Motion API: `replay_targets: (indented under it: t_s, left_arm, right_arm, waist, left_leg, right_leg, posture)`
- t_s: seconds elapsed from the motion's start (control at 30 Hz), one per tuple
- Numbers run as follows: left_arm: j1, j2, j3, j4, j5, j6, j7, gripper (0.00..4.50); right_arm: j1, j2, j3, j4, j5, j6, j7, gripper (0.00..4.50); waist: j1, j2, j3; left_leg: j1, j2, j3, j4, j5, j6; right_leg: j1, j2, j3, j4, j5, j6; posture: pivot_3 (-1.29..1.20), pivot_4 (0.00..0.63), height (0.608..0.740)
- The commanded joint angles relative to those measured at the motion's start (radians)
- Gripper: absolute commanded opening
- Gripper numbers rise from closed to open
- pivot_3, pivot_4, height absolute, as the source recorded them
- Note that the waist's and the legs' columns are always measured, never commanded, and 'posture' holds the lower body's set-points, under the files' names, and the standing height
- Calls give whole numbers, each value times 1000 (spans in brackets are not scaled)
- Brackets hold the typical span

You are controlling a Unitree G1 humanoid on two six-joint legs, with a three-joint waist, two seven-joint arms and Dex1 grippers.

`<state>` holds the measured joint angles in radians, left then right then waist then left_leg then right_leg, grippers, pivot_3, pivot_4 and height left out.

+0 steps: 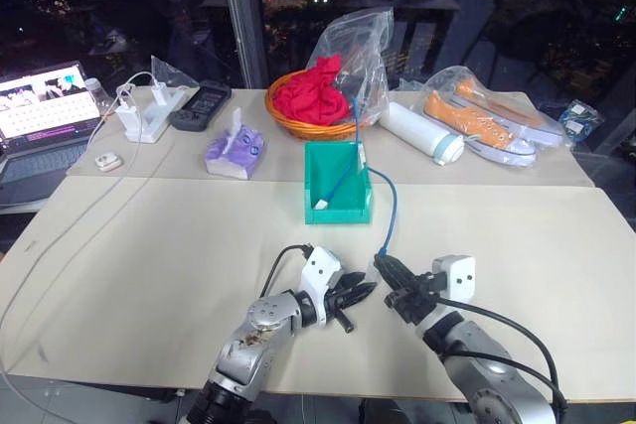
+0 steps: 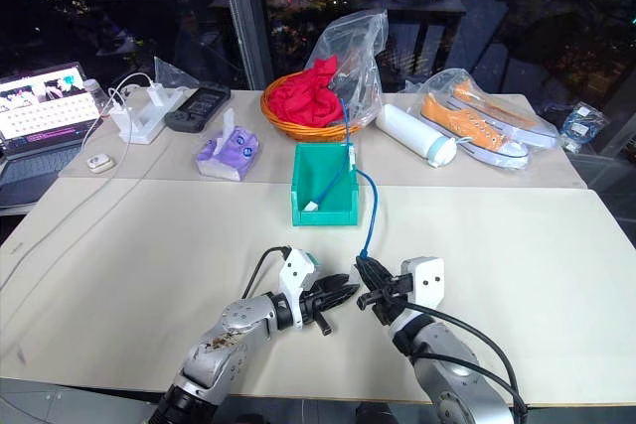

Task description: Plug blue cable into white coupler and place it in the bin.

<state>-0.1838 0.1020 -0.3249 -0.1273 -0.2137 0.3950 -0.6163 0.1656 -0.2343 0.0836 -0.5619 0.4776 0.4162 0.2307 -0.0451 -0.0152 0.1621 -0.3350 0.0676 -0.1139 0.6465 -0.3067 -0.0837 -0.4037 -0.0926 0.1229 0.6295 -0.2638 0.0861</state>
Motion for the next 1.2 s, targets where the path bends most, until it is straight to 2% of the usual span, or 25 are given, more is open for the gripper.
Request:
replay_targets:
  t_s: [0.03,0.23,0.47,0.53,0.57,0.6,0.7,0.9,1.03,1.2]
  left_arm:
    - [-73,11,81,-158,-36,-98,-1,593]
    - [-113,65,123,-203,-69,-69,-9,593]
    - [-134,69,122,-175,-86,-87,-15,593]
    - [-137,67,125,-172,-88,-97,-17,1619]
    - [-138,67,125,-172,-89,-95,-19,1786]
    - [-138,68,124,-172,-89,-93,-20,2315]
    - [-134,68,135,-188,-121,-64,-33,3379]
    - [-84,126,174,-233,-154,-19,-47,3379]
    - [9,201,205,-277,-171,4,-58,3379]
    - [83,243,226,-317,-153,-12,-31,3379]
  right_arm:
    - [56,-12,35,-76,21,72,-3,0]
    - [17,-36,5,-241,73,140,-49,0]
    - [-65,-35,-10,-205,83,182,-71,0]
    - [-65,-36,-9,-192,74,181,-68,0]
    - [-65,-36,-9,-188,72,181,-67,0]
    - [-66,-35,-10,-185,71,182,-67,0]
    - [-76,-22,-27,-165,76,183,-73,0]
    - [-181,-17,-105,-151,144,215,-95,0]
    - [-379,-17,-189,-106,312,324,-116,0]
    - [-708,-6,-222,206,334,415,-127,0]
  waist:
    - [1,0,0]
    - [3,0,0]
    - [1,0,0]
    - [2,0,0]
    - [2,0,0]
    - [2,0,0]
    - [2,0,0]
    - [0,0,0]
    - [-12,1,0]
    - [-23,1,1]
  left_leg:
    - [0,0,0,0,0,0]
    - [0,0,0,1,0,0]
    - [1,0,0,2,0,0]
    - [1,0,0,2,0,0]
    - [1,0,0,2,0,0]
    - [0,0,0,2,0,0]
    - [0,0,-1,2,0,0]
    - [1,0,-1,2,0,0]
    - [1,0,-1,3,0,0]
    - [1,0,-1,3,0,1]
  right_leg:
    - [-1,0,0,0,0,0]
    - [0,0,0,0,0,0]
    - [0,0,0,0,1,0]
    - [0,0,0,-1,1,0]
    - [0,0,0,-1,1,0]
    - [0,0,-1,-1,1,0]
    - [0,0,0,-1,1,0]
    - [0,0,0,0,1,0]
    - [-1,0,0,0,1,0]
    - [-1,0,0,1,2,0]
  posture:
    - [0,150,722]
    - [0,150,722]
    - [0,150,722]
    - [0,150,722]
    - [0,150,722]
    - [0,150,722]
    - [0,150,722]
    - [0,150,722]
    - [0,150,722]
    - [0,150,722]
